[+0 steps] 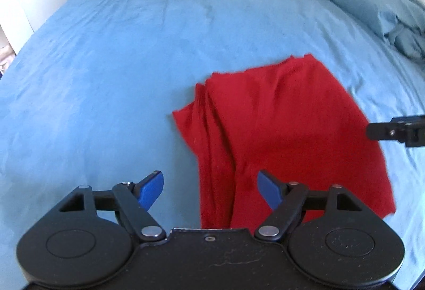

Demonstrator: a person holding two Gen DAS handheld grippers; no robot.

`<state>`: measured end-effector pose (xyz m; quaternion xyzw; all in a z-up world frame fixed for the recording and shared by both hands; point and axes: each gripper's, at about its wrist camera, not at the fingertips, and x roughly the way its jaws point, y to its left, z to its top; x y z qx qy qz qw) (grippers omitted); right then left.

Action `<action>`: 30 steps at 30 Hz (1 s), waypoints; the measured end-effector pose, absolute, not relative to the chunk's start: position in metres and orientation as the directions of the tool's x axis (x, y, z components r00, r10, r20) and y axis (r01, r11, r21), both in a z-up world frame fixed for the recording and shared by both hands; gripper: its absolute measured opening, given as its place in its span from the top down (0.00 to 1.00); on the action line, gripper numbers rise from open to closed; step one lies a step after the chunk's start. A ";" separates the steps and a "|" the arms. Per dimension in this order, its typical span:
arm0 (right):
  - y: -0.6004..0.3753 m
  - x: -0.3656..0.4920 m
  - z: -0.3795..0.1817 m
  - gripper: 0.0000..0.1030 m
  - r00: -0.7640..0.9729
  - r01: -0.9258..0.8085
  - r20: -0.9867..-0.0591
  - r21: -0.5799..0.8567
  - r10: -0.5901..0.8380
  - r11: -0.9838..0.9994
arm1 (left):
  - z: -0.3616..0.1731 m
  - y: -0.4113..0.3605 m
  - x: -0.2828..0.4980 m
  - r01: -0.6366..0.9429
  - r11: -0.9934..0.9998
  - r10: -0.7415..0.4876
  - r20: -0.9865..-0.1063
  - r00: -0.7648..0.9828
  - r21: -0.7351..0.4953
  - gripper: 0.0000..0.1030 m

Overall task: Fold small clothes
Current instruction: 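Release the bundle and pull both tools back from the folded sweater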

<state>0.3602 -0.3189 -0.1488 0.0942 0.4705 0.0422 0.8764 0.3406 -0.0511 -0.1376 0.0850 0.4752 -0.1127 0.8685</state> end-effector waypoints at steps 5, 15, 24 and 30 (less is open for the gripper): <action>-0.320 0.341 -0.174 0.00 0.573 -0.017 -0.808 0.154 0.136 0.988 | -0.168 -0.045 0.317 0.280 0.956 -0.084 -0.841 0.535 0.082 0.20; -0.323 0.318 -0.200 0.00 0.692 -0.049 -0.709 0.139 0.134 0.989 | -0.192 -0.033 0.286 0.267 0.960 -0.118 -0.749 0.652 0.081 0.18; -0.312 0.244 -0.112 0.00 0.781 -0.020 -0.619 0.113 0.086 0.993 | -0.100 -0.021 0.240 0.203 0.977 -0.115 -0.626 0.772 0.071 0.12; -0.295 0.172 -0.034 0.00 0.801 0.090 -0.599 0.077 -0.026 0.993 | -0.020 -0.018 0.176 0.154 0.986 -0.092 -0.543 0.835 0.069 0.00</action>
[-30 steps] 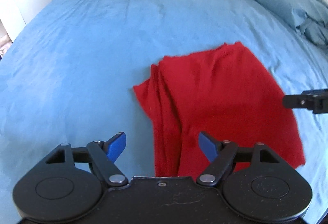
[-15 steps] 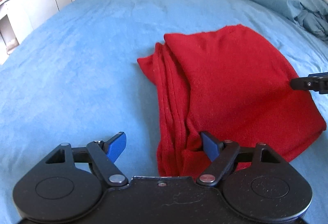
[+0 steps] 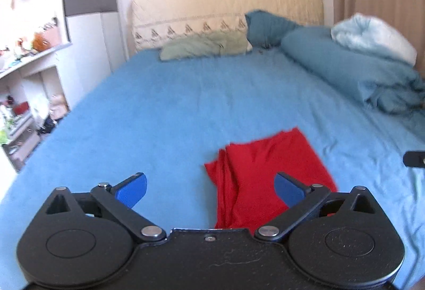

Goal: Fold small clothes

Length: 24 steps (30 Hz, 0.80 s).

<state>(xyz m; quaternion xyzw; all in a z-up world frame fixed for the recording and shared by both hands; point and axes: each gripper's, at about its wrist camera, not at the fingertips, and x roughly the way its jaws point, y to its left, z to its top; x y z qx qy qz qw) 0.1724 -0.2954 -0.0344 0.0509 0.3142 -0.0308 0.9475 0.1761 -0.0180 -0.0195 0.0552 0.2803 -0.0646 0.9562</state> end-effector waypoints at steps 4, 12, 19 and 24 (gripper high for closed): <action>-0.284 0.125 0.002 0.00 0.818 0.101 -0.574 0.078 -0.038 0.992 | 0.010 -0.015 0.131 0.113 0.990 -0.054 -0.512 0.857 0.084 0.00; -0.258 0.050 0.026 0.00 0.813 0.106 -0.580 0.053 -0.056 0.993 | 0.017 -0.012 0.056 0.054 0.995 -0.001 -0.509 0.861 0.089 0.00; -0.239 0.019 -0.001 0.00 0.761 0.115 -0.644 0.020 -0.075 0.993 | 0.000 -0.014 0.025 0.046 0.993 0.020 -0.538 0.843 0.110 0.00; -0.229 0.007 -0.016 0.00 0.736 0.114 -0.671 -0.003 -0.086 0.993 | -0.012 -0.018 0.012 0.055 0.990 0.028 -0.560 0.828 0.131 0.00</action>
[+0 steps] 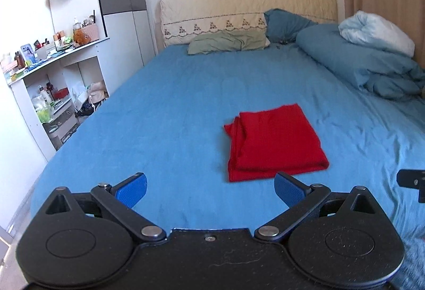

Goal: Fold small clothes

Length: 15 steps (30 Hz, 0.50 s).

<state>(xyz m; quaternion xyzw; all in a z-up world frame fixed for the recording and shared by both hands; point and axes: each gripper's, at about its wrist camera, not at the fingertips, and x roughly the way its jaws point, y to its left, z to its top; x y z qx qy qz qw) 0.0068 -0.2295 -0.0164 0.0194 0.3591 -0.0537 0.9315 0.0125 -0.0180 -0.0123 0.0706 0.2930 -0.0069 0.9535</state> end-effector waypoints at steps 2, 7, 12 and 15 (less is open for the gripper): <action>-0.228 0.003 -0.018 0.00 0.733 0.118 -0.675 0.002 -0.085 0.993 | -0.014 -0.020 0.010 0.056 0.989 0.029 -0.558 0.829 0.135 0.00; -0.228 0.003 -0.020 0.00 0.726 0.124 -0.681 0.000 -0.091 0.992 | -0.013 -0.024 0.008 0.061 0.990 0.021 -0.551 0.834 0.130 0.00; -0.229 0.002 -0.019 0.00 0.728 0.126 -0.680 0.003 -0.090 0.992 | -0.011 -0.021 0.006 0.062 0.990 0.017 -0.539 0.842 0.129 0.00; -0.230 0.002 -0.019 0.00 0.728 0.127 -0.680 0.005 -0.090 0.992 | -0.009 -0.021 0.006 0.063 0.990 0.014 -0.538 0.843 0.124 0.00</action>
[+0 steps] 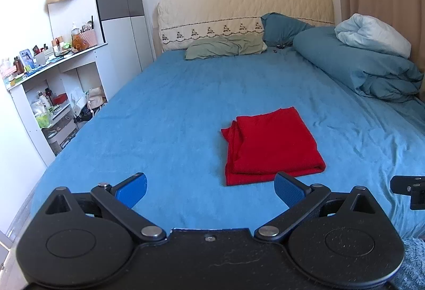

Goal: Fold small clothes

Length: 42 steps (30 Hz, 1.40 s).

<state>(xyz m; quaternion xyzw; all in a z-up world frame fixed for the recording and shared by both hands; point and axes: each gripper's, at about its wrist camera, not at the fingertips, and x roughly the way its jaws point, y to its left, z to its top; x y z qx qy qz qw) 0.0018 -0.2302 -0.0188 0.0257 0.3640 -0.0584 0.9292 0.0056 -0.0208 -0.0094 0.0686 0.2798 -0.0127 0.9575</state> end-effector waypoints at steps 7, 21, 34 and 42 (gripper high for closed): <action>-0.231 0.001 -0.018 0.00 0.729 0.129 -0.679 0.006 -0.091 0.992 | -0.009 -0.019 0.004 0.059 0.990 0.017 -0.532 0.847 0.126 0.00; -0.230 0.001 -0.018 0.00 0.728 0.132 -0.679 0.008 -0.091 0.991 | -0.008 -0.016 0.002 0.060 0.990 0.017 -0.531 0.847 0.128 0.00; -0.226 0.001 -0.018 0.00 0.727 0.134 -0.681 0.010 -0.091 0.991 | -0.009 -0.015 0.004 0.061 0.990 0.015 -0.535 0.845 0.125 0.00; -0.225 0.001 -0.018 0.00 0.727 0.134 -0.681 0.011 -0.090 0.991 | -0.010 -0.018 0.004 0.056 0.991 0.019 -0.534 0.845 0.123 0.00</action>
